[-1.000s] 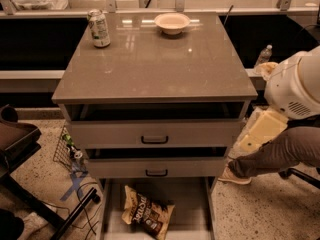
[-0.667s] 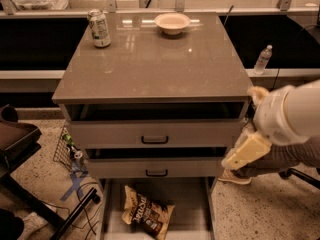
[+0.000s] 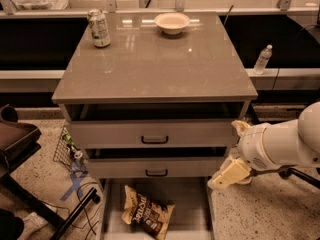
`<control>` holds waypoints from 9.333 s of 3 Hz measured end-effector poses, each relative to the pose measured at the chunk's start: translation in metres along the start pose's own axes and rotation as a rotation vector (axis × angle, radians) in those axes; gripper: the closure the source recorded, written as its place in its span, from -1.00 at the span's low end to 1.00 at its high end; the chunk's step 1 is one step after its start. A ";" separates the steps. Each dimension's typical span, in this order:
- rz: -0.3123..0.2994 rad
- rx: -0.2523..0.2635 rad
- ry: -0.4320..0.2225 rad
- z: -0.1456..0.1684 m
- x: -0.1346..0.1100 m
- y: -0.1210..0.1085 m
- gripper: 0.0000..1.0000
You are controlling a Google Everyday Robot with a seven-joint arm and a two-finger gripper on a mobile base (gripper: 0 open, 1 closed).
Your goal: Pick brown chip bag from bottom drawer and place on counter
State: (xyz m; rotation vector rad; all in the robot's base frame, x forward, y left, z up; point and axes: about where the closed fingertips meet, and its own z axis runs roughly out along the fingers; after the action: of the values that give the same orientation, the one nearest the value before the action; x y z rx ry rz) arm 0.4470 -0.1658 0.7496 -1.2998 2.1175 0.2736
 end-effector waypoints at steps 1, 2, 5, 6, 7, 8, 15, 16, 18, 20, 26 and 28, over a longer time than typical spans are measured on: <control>0.000 0.000 0.000 0.000 0.000 0.000 -1.00; 0.006 -0.007 -0.010 0.016 0.006 0.004 -1.00; 0.241 -0.049 -0.100 0.189 0.110 0.026 -1.00; 0.315 -0.077 -0.171 0.257 0.136 0.047 -1.00; 0.315 -0.077 -0.171 0.257 0.136 0.047 -1.00; 0.309 -0.098 -0.196 0.277 0.133 0.053 -1.00; 0.232 -0.055 -0.383 0.459 0.118 0.072 0.51; 0.211 -0.098 -0.368 0.474 0.121 0.086 0.96; 0.208 -0.107 -0.369 0.477 0.119 0.090 0.15; 0.158 -0.117 -0.359 0.487 0.122 0.098 -0.93; 0.026 -0.208 -0.221 0.567 0.150 0.151 0.22; 0.040 -0.217 -0.228 0.570 0.148 0.154 1.00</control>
Offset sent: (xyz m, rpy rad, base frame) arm 0.0032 0.0095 -0.0439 0.0378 0.0118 -0.0032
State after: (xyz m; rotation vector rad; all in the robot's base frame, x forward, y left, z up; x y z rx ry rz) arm 0.4989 0.0744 0.1930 -1.2797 1.9625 0.6525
